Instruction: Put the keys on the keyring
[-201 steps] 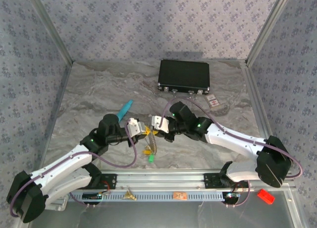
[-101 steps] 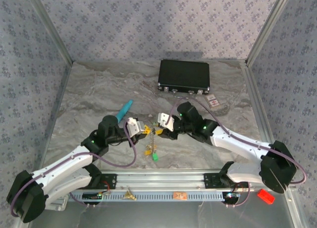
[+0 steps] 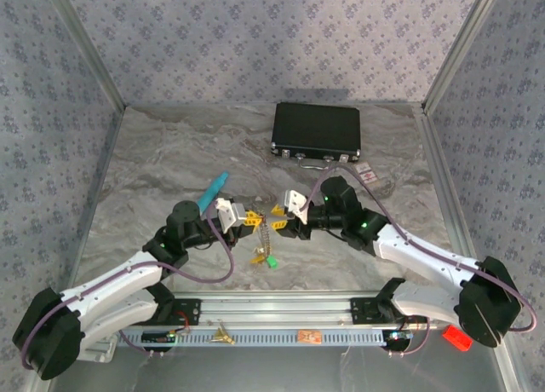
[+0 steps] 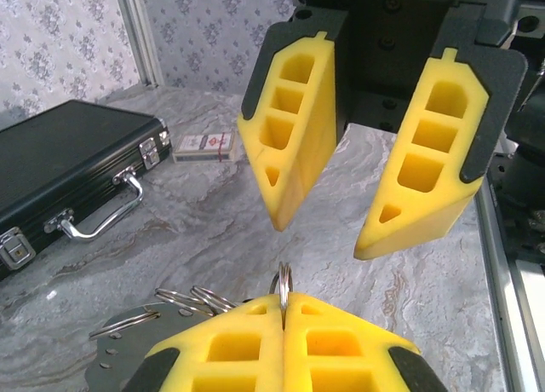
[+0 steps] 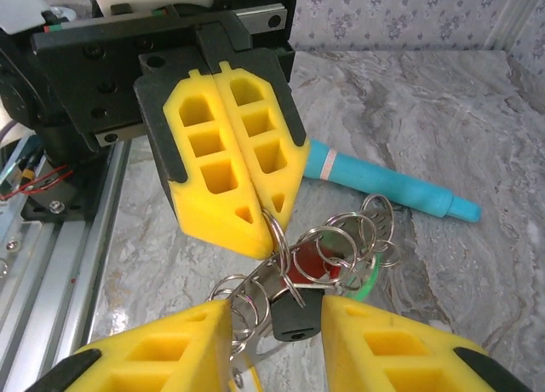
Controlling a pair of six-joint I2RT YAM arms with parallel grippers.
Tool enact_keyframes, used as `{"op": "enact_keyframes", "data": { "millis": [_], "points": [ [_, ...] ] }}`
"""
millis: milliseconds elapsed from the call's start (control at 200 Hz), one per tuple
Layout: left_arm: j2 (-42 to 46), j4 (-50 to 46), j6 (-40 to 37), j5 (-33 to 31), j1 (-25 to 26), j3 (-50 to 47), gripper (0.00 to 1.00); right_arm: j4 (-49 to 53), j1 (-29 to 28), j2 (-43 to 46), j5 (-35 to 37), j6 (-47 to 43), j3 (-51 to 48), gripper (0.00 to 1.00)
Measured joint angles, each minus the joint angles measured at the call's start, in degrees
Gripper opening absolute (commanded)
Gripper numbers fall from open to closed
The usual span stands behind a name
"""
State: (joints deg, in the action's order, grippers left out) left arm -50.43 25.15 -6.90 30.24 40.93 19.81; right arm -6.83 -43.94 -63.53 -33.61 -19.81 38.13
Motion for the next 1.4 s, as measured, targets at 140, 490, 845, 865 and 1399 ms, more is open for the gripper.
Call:
{"op": "enact_keyframes", "data": {
  "millis": [140, 490, 845, 865, 1399],
  "points": [
    [0.0, 0.6, 0.0, 0.7, 0.0, 0.0, 0.0, -1.0, -0.1, -0.4, -0.7, 0.6, 0.0, 0.34],
    [0.0, 0.6, -0.1, 2.1, 0.0, 0.0, 0.0, -2.2, -0.7, -3.2, -1.9, 1.0, 0.2, 0.32],
    [-0.4, 0.5, -0.5, 3.0, 0.0, 0.0, 0.0, -3.5, -0.8, -4.5, -3.1, 1.7, 1.4, 0.13],
    [-0.4, 0.5, -0.5, 3.0, 0.0, 0.0, 0.0, -3.5, -0.8, -4.5, -3.2, 1.8, 1.4, 0.11],
    [-0.3, -13.2, -5.6, 1.0, 0.0, 6.1, 0.14, 11.1, -2.9, -6.1, 0.8, -5.9, 9.2, 0.0]
  ]
}}
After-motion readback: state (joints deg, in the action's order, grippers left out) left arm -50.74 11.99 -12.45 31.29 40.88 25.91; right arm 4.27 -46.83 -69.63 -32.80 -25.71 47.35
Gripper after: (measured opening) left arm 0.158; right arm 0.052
